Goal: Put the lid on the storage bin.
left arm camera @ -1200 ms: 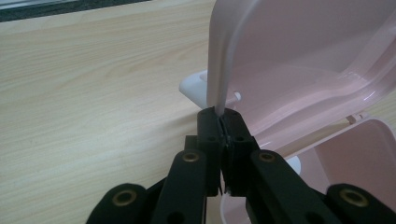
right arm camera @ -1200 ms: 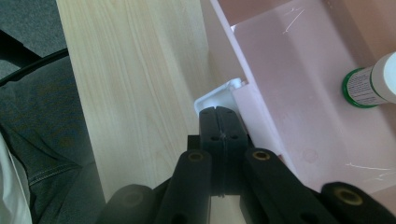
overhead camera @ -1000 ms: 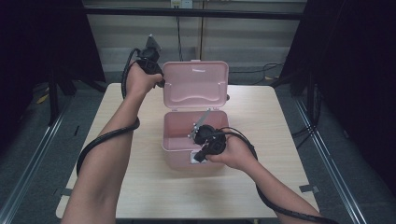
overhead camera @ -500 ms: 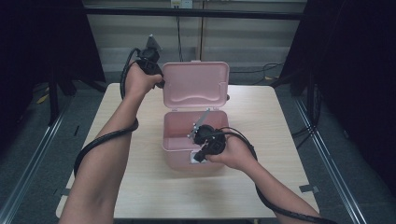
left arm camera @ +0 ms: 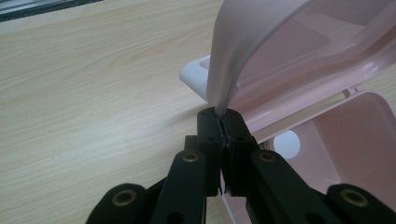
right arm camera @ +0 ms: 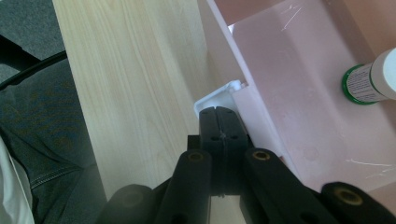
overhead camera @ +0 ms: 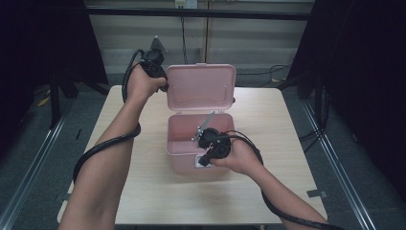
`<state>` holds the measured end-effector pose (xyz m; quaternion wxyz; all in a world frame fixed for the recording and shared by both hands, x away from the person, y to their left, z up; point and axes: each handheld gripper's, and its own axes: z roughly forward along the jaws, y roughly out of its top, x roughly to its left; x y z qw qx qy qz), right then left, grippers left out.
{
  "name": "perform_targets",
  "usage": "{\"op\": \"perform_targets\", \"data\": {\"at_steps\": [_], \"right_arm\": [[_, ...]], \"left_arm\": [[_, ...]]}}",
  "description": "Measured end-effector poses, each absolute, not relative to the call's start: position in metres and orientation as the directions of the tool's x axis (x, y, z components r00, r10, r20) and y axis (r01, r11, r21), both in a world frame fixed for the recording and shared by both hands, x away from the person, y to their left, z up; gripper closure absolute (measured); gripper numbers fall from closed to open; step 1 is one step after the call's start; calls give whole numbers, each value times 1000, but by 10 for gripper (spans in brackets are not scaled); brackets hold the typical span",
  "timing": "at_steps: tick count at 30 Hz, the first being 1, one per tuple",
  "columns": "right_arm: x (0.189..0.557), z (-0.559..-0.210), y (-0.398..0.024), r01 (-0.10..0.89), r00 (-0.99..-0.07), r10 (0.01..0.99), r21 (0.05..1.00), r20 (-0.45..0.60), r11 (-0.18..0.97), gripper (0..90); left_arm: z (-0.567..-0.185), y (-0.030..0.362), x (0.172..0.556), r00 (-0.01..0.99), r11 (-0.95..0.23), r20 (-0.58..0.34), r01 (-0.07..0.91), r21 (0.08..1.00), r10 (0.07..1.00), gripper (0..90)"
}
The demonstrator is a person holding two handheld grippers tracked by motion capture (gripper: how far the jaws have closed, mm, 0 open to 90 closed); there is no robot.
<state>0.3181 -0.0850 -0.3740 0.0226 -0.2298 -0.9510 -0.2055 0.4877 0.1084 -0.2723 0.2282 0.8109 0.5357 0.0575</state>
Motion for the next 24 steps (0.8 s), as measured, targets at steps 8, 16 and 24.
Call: {"op": "perform_targets", "data": {"at_steps": [8, 16, 24], "right_arm": [[320, -374, -83, 454, -889, 435, 379, 140, 806, 900], [320, -374, -81, 457, -888, 441, 372, 133, 808, 900], [322, -374, -81, 469, -882, 446, 379, 154, 797, 900]], "left_arm": [[-271, 110, 484, 430, -330, -149, 836, 439, 891, 875], [-271, 111, 479, 436, -332, -148, 830, 448, 888, 873], [-271, 113, 473, 443, -336, -149, 823, 457, 884, 871]]}}
